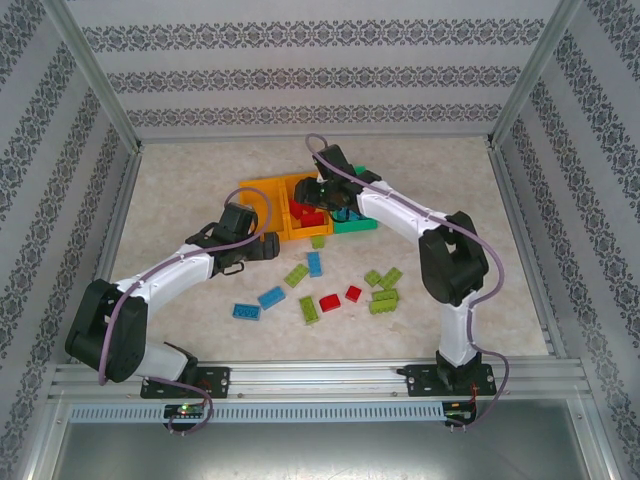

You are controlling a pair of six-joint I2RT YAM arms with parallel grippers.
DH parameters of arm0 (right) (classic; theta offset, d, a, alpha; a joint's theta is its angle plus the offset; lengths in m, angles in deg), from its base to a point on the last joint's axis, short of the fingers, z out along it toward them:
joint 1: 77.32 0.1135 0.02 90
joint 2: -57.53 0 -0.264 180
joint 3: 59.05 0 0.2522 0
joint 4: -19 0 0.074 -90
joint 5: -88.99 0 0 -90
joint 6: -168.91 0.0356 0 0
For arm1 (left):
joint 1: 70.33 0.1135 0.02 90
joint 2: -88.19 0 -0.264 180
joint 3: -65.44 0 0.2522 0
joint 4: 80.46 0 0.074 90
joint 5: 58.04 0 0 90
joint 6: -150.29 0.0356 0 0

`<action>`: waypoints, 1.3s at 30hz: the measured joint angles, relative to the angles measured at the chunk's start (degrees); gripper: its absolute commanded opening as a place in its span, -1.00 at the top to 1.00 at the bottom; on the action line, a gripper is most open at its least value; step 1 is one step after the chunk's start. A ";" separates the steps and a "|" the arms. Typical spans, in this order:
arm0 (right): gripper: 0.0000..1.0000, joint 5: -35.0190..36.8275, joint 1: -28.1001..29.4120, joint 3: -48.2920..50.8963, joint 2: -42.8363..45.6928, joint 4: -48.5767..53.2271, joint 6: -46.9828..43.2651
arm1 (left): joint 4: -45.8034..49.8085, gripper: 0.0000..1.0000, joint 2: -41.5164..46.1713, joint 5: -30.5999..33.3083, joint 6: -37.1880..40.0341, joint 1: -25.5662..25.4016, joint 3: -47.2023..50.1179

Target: Sort the legos into containers by color

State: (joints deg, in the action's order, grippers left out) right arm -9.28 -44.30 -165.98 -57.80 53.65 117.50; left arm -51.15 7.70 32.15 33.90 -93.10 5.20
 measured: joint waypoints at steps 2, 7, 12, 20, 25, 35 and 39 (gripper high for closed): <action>-0.18 -0.13 -0.59 -1.03 -1.46 0.07 0.11 | 0.00 -0.99 0.02 -0.22 0.22 0.00 0.24; -0.36 -0.15 -1.44 -2.73 -2.91 0.79 0.00 | -0.13 -0.99 0.52 -0.68 0.63 -0.11 0.61; -0.44 -0.17 -1.40 -3.04 -2.78 0.59 -0.24 | -0.24 -0.99 0.94 -1.51 1.68 -0.85 0.61; -0.46 2.12 1.16 8.26 8.70 0.68 -4.96 | -1.11 -0.99 1.33 -2.62 3.23 -2.71 1.14; -0.33 5.16 2.03 20.17 18.97 -0.13 -6.80 | -1.46 -0.99 2.10 -2.58 3.26 -2.75 2.36; -0.30 9.68 6.62 25.16 15.45 -0.63 -9.16 | -1.44 -0.99 2.12 -0.81 2.60 -2.75 2.45; -0.28 10.54 8.02 23.30 10.62 -0.79 -9.51 | -1.40 -0.99 2.12 0.72 1.88 -2.75 2.45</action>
State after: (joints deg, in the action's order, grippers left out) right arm 1.25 -36.28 -142.68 -47.17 52.86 107.99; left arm -52.55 9.82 32.87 35.77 -95.85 7.64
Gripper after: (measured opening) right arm 0.644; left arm 0.996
